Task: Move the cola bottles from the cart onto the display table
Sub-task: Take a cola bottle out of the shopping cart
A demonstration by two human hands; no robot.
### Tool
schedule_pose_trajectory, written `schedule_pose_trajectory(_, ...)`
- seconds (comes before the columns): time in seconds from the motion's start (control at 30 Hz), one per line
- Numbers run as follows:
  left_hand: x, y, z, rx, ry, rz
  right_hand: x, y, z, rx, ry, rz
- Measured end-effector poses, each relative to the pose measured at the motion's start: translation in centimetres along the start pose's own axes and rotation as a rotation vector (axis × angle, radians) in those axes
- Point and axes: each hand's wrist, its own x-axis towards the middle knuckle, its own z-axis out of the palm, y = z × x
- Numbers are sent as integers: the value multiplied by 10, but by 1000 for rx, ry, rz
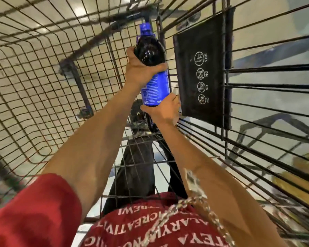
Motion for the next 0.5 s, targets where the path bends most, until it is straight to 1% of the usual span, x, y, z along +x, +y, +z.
schedule_pose_trajectory(0.27, -15, 1, -3, -56, 55, 7, -4, 8, -8, 80, -72, -66)
schedule_pose_trajectory(0.37, -23, -1, -8, -52, 68, 82, -4, 16, -7, 199, -134, -74)
schedule_pose_trajectory(0.5, -38, 5, -19, 7, 33, 189, -4, 26, -14, 363, -279, -79)
